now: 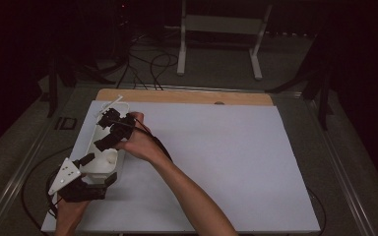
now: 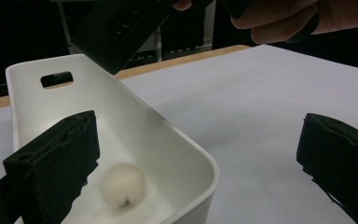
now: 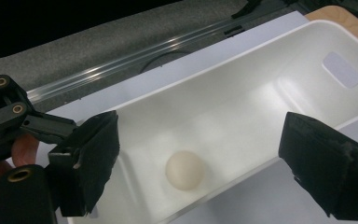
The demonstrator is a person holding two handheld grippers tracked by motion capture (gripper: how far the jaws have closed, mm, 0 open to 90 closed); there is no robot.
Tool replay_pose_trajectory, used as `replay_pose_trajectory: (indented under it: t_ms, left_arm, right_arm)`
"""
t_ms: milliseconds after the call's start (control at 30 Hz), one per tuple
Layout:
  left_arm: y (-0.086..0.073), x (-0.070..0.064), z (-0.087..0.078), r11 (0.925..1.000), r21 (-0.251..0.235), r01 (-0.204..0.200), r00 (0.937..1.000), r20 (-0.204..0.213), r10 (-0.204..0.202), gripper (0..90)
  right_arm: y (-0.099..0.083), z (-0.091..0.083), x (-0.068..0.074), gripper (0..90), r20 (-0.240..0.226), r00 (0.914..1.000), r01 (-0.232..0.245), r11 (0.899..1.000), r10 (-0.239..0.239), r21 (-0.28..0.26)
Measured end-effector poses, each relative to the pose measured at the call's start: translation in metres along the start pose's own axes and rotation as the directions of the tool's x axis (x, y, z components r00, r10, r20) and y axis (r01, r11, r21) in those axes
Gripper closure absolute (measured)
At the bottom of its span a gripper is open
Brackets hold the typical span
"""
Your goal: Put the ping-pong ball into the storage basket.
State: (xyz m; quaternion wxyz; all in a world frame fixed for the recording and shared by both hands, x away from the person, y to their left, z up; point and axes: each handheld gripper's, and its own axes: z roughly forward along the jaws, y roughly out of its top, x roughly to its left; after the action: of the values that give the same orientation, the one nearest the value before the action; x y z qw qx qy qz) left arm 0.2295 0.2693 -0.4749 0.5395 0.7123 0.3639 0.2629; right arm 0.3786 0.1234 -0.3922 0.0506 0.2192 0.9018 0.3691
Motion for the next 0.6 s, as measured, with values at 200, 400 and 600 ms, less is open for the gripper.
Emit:
replay_pose_trajectory:
  t_ms: [200, 400, 600]
  left_arm:
    - [0.0000, -0.0002, 0.0000, 1.0000, -0.001, -0.001, 1.0000, 0.000, 0.001, 0.0]
    - [0.0001, -0.0001, 0.0001, 1.0000, 0.000, -0.001, 1.0000, 0.000, 0.001, 0.0]
    - [0.0001, -0.0005, 0.0004, 1.0000, 0.003, -0.002, 1.0000, 0.000, 0.002, 0.0]
  right_arm:
    - [0.0006, -0.0010, 0.0010, 12.0, 0.005, 1.0000, 0.005, 1.000, -0.005, -0.003]
    - [0.0008, -0.0036, 0.0004, 12.1, 0.006, 1.0000, 0.005, 1.000, -0.005, -0.008]
    - [-0.0006, -0.0072, -0.0007, 12.2, 0.008, 0.9999, 0.008, 1.000, -0.008, -0.012]
